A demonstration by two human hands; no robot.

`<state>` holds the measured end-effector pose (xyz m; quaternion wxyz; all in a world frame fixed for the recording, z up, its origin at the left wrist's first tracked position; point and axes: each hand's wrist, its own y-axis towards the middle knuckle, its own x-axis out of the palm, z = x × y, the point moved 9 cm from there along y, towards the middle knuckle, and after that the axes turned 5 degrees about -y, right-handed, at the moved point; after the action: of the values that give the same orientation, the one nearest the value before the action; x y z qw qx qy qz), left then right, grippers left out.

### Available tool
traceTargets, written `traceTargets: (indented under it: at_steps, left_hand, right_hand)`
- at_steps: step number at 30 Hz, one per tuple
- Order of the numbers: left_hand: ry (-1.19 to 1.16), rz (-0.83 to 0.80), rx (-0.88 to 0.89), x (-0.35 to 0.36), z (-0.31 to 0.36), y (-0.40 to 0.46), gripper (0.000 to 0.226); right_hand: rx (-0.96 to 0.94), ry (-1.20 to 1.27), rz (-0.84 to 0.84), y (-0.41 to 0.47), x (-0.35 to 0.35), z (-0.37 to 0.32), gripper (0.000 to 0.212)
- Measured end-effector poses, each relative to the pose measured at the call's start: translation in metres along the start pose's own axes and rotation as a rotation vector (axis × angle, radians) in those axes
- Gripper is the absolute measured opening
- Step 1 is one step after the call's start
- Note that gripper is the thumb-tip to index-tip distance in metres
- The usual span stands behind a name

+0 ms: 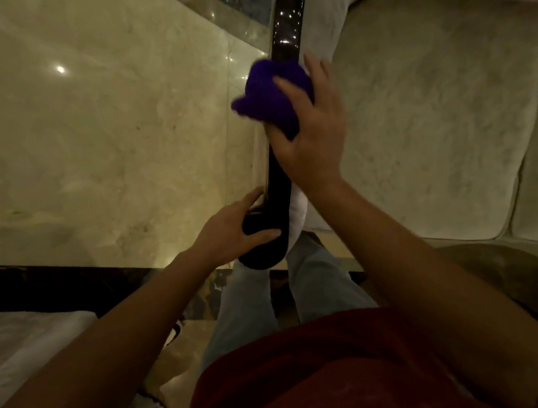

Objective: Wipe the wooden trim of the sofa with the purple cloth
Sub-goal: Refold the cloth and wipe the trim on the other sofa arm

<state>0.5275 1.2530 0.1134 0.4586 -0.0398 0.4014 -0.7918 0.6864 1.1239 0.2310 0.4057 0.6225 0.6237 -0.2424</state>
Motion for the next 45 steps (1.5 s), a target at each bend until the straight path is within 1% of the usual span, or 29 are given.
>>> traceTargets:
  at_steps: [2,4,7,9,11,13,14,18,20,22,24,27,31,33,36,38,40,42,45]
  left_hand:
    - [-0.129,0.055,-0.064,-0.004,0.003,-0.002,0.095]
    - [-0.318,0.159,-0.144,-0.014,0.013,0.002,0.089]
    - [-0.521,0.277,-0.137,-0.032,0.041,0.020,0.067]
    - [-0.545,0.298,-0.103,-0.042,0.056,0.032,0.061]
    - [-0.558,0.271,-0.088,-0.044,0.062,0.039,0.060]
    - [-0.611,0.226,-0.119,-0.043,0.060,0.040,0.061]
    - [-0.634,0.203,-0.139,-0.042,0.059,0.040,0.064]
    - [-0.640,0.159,-0.165,-0.043,0.063,0.040,0.071]
    - [-0.645,0.155,-0.158,-0.042,0.062,0.040,0.071]
    - [-0.644,0.135,-0.153,-0.041,0.061,0.042,0.066]
    - [-0.655,0.114,-0.159,-0.040,0.059,0.044,0.067]
    - [-0.661,0.073,-0.162,-0.041,0.056,0.048,0.066]
    - [-0.690,-0.016,-0.172,-0.043,0.049,0.057,0.067]
    - [-0.635,-0.067,-0.174,-0.053,0.049,0.062,0.067]
    - [-0.565,-0.152,-0.139,-0.067,0.052,0.072,0.078]
    - [-0.541,-0.182,-0.129,-0.070,0.054,0.072,0.088]
    - [-0.554,-0.199,-0.127,-0.070,0.053,0.070,0.090]
    - [-0.590,-0.213,-0.132,-0.067,0.052,0.068,0.086]
    - [-0.560,-0.246,-0.140,-0.065,0.053,0.065,0.101]
  right_hand:
    - [0.024,-0.028,0.050,0.044,-0.003,0.004,0.058]
    - [0.043,-0.035,0.078,0.068,-0.004,0.004,0.057]
    - [0.067,-0.024,0.044,0.048,-0.006,0.002,0.057]
    - [0.034,-0.024,-0.038,0.018,-0.003,-0.003,0.057]
    - [-0.033,-0.032,-0.093,0.006,-0.001,-0.006,0.055]
    - [-0.081,-0.041,-0.097,0.027,0.002,-0.005,0.054]
    - [-0.074,-0.043,-0.082,0.045,0.004,-0.002,0.055]
    - [0.107,-0.014,0.052,0.144,0.005,0.021,0.056]
    - [0.156,-0.067,0.044,0.183,0.007,0.031,0.057]
    - [0.191,-0.088,0.040,0.198,0.008,0.037,0.058]
    - [0.210,-0.079,0.054,0.189,0.008,0.033,0.057]
    - [0.247,-0.076,0.082,0.151,0.006,0.026,0.057]
    - [0.257,-0.165,0.107,0.117,0.006,0.005,0.058]
    - [0.283,-0.234,0.117,0.125,0.007,0.002,0.058]
    - [0.313,-0.352,0.098,0.162,0.013,0.004,0.061]
    - [0.351,-0.374,0.087,0.186,0.015,0.010,0.062]
    - [0.386,-0.388,0.082,0.201,0.016,0.016,0.064]
    - [0.394,-0.398,0.094,0.196,0.016,0.015,0.065]
    - [0.382,-0.400,0.137,0.165,0.014,0.008,0.064]
